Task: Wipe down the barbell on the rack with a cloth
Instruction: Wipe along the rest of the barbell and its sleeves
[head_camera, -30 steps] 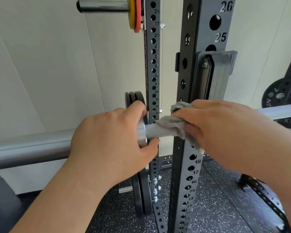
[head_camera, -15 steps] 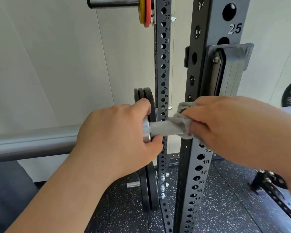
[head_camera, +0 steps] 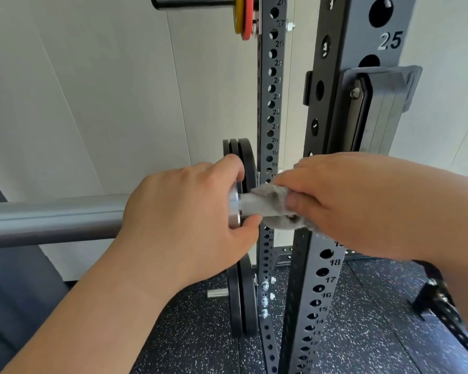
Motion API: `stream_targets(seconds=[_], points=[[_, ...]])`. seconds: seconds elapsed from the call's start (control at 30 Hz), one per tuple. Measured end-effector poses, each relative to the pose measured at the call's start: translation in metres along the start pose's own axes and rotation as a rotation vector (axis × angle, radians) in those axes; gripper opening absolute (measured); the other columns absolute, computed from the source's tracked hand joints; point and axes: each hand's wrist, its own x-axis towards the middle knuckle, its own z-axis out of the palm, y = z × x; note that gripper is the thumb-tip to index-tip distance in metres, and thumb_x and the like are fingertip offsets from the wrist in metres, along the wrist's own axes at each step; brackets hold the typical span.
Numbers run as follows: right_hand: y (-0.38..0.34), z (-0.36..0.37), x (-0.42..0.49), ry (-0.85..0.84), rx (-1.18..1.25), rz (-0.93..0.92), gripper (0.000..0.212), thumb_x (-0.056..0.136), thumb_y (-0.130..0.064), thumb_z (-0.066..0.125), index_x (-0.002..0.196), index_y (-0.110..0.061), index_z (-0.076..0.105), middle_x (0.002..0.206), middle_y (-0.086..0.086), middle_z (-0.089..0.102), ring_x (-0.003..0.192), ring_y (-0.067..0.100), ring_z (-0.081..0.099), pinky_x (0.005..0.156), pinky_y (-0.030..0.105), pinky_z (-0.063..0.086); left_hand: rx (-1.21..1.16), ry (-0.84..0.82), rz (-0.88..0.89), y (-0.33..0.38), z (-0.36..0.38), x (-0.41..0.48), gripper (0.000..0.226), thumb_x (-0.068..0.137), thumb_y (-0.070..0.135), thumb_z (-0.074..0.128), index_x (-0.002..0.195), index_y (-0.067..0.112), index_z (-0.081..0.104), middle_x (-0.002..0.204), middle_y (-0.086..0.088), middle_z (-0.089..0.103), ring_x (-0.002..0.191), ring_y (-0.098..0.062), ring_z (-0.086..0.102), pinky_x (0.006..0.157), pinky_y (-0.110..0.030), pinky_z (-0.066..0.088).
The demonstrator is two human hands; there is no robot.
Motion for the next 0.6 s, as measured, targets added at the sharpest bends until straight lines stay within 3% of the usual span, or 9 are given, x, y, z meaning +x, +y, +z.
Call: stream_targets(seconds=[0.07,0.2,0.27,0.4,0.5,0.57,0.6], points=[[-0.001,-0.003,0.003,-0.063,0.076,-0.05,0.021,0.104,-0.051,0.031,0.11,-0.042,0.049,0.098,-0.016,0.06,0.089,0.001,0.057,0.074,0.02,0.042,0.002,-0.004,0.004,0.001,-0.001,0.0,0.042,0.074,0.07,0.047,0.101,0.039,0.051,0.072,0.016,0.06,0.058,-0.016,0.056,0.054,-0.028,0.041],[0.008,-0.015,0.012,-0.238,0.165,-0.022,0.026,0.097,-0.061,0.039,0.113,-0.05,0.056,0.088,-0.029,0.064,0.075,-0.012,0.06,0.064,0.015,0.041,0.002,-0.038,0.001,0.001,-0.004,0.002,0.045,0.073,0.073,0.04,0.103,0.04,0.049,0.076,0.016,0.061,0.064,-0.014,0.058,0.058,-0.029,0.04],[0.011,-0.013,0.014,-0.248,0.155,-0.015,0.027,0.097,-0.063,0.041,0.109,-0.046,0.059,0.083,-0.02,0.065,0.072,-0.008,0.06,0.064,0.016,0.041,-0.005,-0.05,-0.01,0.001,-0.005,0.003,0.046,0.072,0.073,0.039,0.103,0.04,0.048,0.077,0.016,0.062,0.066,-0.014,0.057,0.06,-0.03,0.04],[0.0,-0.004,0.008,-0.162,0.115,-0.009,0.023,0.105,-0.054,0.043,0.098,-0.033,0.052,0.088,-0.013,0.057,0.074,0.001,0.051,0.062,0.017,0.034,-0.026,-0.092,-0.023,0.0,-0.009,0.003,0.046,0.072,0.073,0.044,0.103,0.04,0.048,0.076,0.015,0.061,0.067,-0.012,0.057,0.061,-0.031,0.042],[-0.008,0.003,0.001,-0.093,-0.003,0.038,0.024,0.103,-0.058,0.036,0.105,-0.035,0.044,0.099,-0.013,0.049,0.089,0.009,0.053,0.073,0.024,0.04,-0.06,-0.144,-0.041,0.0,-0.013,0.005,0.046,0.072,0.074,0.048,0.104,0.041,0.048,0.078,0.014,0.061,0.07,-0.012,0.056,0.064,-0.032,0.046],[-0.01,0.018,-0.009,0.074,-0.076,0.043,0.025,0.099,-0.057,0.035,0.111,-0.037,0.043,0.098,-0.013,0.045,0.088,0.014,0.054,0.076,0.03,0.049,-0.07,-0.158,-0.039,-0.001,-0.015,0.004,0.05,0.07,0.077,0.042,0.105,0.041,0.047,0.076,0.014,0.059,0.068,-0.009,0.055,0.063,-0.032,0.044],[-0.012,0.027,-0.013,0.168,-0.106,0.043,0.018,0.099,-0.049,0.045,0.11,-0.036,0.043,0.095,-0.011,0.043,0.082,0.017,0.052,0.072,0.032,0.049,-0.067,-0.156,-0.031,-0.001,-0.015,0.003,0.051,0.069,0.077,0.038,0.105,0.042,0.047,0.074,0.015,0.058,0.066,-0.007,0.053,0.061,-0.032,0.042]])
